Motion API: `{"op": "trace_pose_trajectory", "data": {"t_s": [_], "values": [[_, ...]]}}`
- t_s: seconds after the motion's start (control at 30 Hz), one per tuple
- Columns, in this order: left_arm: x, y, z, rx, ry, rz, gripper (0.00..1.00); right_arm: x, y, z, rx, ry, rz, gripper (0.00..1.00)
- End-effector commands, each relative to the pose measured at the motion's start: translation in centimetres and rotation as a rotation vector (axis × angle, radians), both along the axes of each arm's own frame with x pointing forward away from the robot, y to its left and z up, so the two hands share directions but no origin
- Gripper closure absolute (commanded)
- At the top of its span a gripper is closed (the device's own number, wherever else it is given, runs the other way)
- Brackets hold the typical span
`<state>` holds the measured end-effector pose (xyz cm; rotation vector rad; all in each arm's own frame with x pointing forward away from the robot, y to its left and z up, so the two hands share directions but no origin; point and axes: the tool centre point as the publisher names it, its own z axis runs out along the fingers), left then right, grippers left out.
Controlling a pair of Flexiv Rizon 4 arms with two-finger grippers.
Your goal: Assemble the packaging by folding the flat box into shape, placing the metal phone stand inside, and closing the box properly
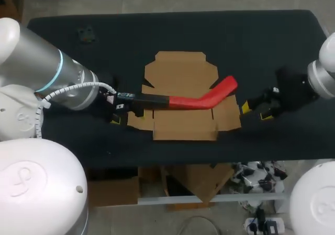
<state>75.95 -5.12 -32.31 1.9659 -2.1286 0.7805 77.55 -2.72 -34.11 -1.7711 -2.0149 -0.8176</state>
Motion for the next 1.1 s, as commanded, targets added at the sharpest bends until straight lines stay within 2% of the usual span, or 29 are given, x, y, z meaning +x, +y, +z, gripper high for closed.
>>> {"op": "trace_pose_trajectory", "data": {"t_s": [0.03, 0.43, 0.83, 1.1], "values": [[-0.8, 1.4, 1.0, -0.008, -0.005, 0.001, 0.00, -0.1, -1.3, 0.7, 0.170, 0.011, 0.041, 0.00], [-0.3, 4.5, 2.0, -0.045, 0.007, -0.029, 0.00, 0.6, -3.6, 1.1, 0.180, 0.021, 0.075, 0.00], [-0.2, 6.3, 3.2, -0.081, -0.004, -0.069, 0.00, 1.5, -4.2, 1.8, 0.157, 0.017, 0.087, 0.00], [-0.1, 6.8, 3.4, -0.102, -0.003, -0.082, 0.00, 1.7, -4.2, 1.9, 0.150, 0.016, 0.092, 0.00]]}}
